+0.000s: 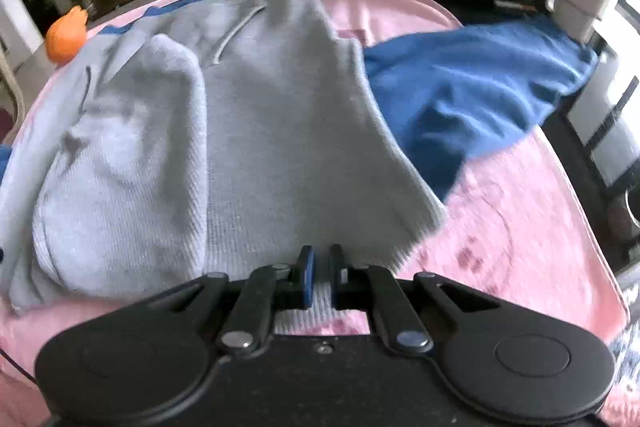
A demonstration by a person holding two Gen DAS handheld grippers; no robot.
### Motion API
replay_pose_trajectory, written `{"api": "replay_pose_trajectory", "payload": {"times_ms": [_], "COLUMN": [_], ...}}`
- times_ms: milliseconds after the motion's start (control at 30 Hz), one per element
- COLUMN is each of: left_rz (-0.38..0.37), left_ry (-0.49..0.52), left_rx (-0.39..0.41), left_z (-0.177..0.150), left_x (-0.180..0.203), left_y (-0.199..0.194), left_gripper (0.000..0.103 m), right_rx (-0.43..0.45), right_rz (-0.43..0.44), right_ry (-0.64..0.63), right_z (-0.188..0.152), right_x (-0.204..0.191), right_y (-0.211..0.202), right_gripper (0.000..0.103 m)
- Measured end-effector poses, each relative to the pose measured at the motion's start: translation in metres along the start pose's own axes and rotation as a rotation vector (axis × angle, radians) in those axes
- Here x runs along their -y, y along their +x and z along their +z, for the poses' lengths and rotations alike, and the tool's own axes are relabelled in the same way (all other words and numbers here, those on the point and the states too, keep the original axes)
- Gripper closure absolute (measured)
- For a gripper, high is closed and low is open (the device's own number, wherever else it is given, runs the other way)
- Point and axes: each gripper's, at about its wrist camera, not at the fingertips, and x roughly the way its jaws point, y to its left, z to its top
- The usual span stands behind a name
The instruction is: Fold clothes
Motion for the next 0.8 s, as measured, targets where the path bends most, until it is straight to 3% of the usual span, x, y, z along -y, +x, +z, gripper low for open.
{"api": "replay_pose_trajectory", "payload": {"times_ms": [133, 200, 367, 533, 667, 800], "left_rz": [0.006, -0.024, -0.102, -0.113, -0.131, -0.102], "left_ry": [0.017, -0.032, -0.151, -0.225, -0.260, -0.133], "left_rx": [0.034, 0.096, 0.155, 0.137, 0.085, 0.039], "left_z": [0.001, 0.020, 0.072, 0.124, 0.142, 0.137], "left_x": [-0.002, -0.014, -0.031, -0.033, -0.021, 0.001], "left_y": [-0.010, -0.025, -0.030, 0.029, 0.086, 0.113], "left_gripper": [0.082, 0.076, 0.070, 0.068, 0.069, 0.069], "right_rx": [0.071, 0.106, 0.194, 0.282, 0.274, 0.238], "right_rz": [0.098, 0.139, 0.240, 0.341, 0.260, 0.204], "right_ry": [0.069, 0.075, 0.089, 0.103, 0.152, 0.175], "right_z": [0.016, 0.039, 0.094, 0.150, 0.208, 0.245], "right_x": [0.006, 0.001, -0.011, -0.024, -0.019, -0.014], "right_y": [-0.026, -0.032, -0.048, -0.065, -0.003, 0.073], "right_gripper": [0.088, 0.083, 0.073, 0.059, 0.062, 0.065]}}
